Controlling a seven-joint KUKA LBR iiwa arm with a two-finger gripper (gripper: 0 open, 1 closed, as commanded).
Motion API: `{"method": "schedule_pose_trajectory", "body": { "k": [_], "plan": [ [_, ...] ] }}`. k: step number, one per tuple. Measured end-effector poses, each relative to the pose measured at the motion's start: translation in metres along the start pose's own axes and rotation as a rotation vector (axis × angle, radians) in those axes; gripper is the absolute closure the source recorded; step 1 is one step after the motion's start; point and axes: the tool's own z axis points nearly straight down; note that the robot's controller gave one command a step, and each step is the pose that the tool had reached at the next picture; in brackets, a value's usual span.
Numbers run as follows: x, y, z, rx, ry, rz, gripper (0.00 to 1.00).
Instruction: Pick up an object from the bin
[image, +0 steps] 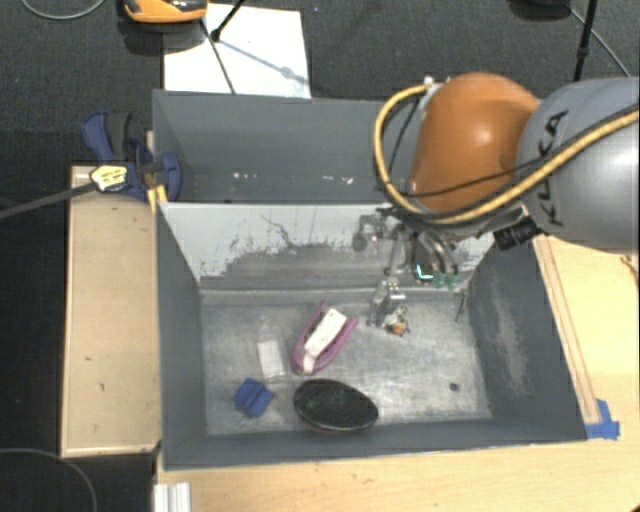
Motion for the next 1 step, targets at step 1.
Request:
{"method": "schedule_pose_trajectory", "body": {
  "k": [1],
  "plan": [
    [-0.0111, 0.0272, 0.1218, -0.003, -0.016, 0.170, 0.00]
  ]
}}
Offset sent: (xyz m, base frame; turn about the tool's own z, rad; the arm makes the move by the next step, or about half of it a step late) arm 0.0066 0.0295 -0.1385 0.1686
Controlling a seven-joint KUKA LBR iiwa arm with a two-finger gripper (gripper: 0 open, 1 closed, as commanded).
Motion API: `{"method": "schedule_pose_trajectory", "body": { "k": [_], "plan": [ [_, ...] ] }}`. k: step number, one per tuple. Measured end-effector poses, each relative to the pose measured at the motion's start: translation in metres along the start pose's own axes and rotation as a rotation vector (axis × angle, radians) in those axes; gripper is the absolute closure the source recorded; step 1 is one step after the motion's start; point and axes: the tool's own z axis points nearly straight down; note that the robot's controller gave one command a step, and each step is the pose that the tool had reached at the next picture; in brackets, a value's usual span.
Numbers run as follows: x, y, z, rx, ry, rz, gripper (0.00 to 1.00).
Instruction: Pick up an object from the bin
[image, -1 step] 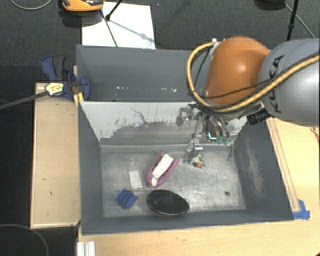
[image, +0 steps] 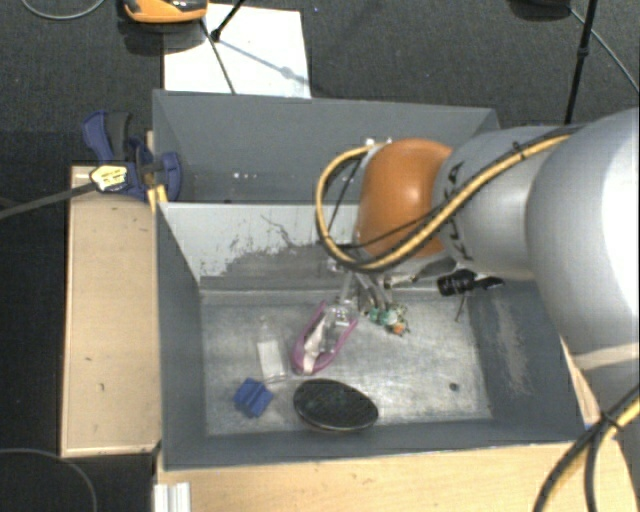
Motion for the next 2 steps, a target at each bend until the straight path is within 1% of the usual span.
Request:
{"method": "schedule_pose_trajectory", "body": {
  "k": [1, 2],
  "plan": [
    [0.053, 0.009, -0.047, 0.004, 0.011, 0.282, 0.00],
    [0.014, 0.012, 0.006, -0.004, 0.004, -0.151, 0.00]
  ]
}}
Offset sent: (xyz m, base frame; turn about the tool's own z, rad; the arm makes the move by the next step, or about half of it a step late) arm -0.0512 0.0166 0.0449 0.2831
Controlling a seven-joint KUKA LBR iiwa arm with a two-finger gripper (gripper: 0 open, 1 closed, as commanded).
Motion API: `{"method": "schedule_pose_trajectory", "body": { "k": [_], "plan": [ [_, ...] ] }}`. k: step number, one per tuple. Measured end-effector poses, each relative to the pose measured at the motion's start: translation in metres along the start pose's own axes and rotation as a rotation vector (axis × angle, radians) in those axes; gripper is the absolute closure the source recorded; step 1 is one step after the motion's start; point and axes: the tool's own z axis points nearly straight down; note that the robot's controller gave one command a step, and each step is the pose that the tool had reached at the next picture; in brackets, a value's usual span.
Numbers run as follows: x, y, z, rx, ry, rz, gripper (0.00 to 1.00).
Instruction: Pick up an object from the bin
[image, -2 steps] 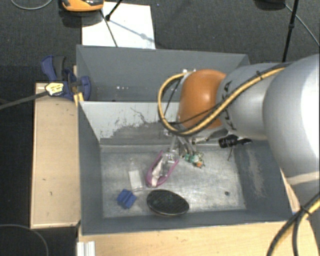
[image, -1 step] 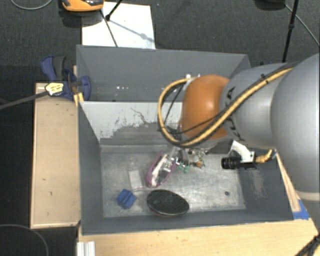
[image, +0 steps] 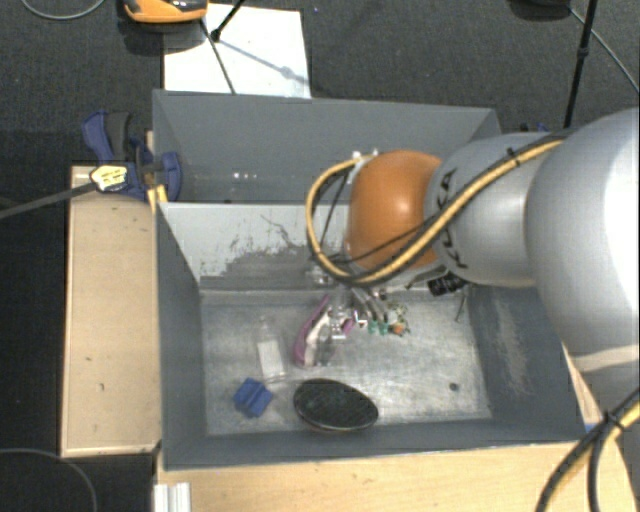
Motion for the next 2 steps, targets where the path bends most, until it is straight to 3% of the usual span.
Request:
{"method": "schedule_pose_trajectory", "body": {
  "k": [1, 2],
  "plan": [
    [-0.008, -0.026, 0.009, -0.013, 0.017, 0.284, 0.00],
    [-0.011, -0.009, 0.009, 0.009, 0.013, 0.439, 0.00]
  ]
}}
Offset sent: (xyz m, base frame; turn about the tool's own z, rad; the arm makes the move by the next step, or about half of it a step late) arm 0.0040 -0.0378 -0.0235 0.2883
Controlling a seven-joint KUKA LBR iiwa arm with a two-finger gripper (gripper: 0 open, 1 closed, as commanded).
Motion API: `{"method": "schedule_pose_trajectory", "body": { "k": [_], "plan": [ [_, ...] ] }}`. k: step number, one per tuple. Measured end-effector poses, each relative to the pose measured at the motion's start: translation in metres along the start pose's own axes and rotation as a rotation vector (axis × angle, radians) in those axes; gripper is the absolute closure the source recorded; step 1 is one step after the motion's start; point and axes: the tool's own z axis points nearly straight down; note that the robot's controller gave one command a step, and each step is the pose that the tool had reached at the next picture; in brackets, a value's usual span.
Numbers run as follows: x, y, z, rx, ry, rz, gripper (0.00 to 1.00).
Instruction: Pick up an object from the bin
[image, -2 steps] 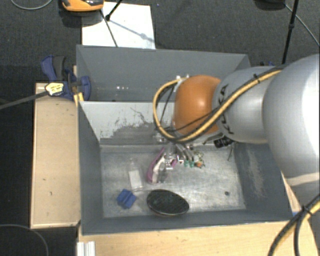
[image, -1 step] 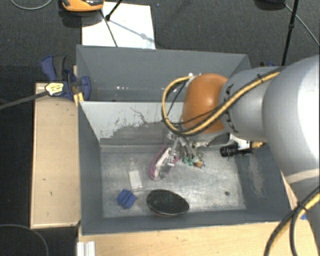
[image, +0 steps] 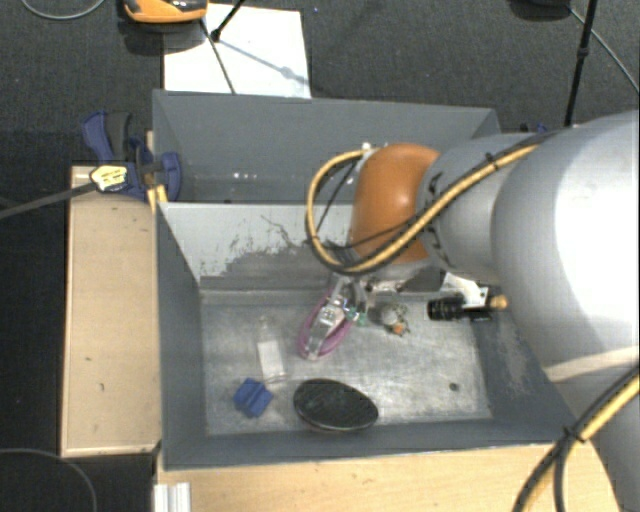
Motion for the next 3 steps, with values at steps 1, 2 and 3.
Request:
{"method": "schedule_pose_trajectory", "body": {
  "k": [1, 2, 3],
  "plan": [
    [-0.002, 0.007, 0.000, 0.003, 0.004, 0.075, 0.00],
    [0.010, 0.001, 0.000, -0.011, 0.000, 0.490, 0.00],
    [0.001, -0.002, 0.001, -0.020, 0.011, 0.401, 0.00]
  ]
}}
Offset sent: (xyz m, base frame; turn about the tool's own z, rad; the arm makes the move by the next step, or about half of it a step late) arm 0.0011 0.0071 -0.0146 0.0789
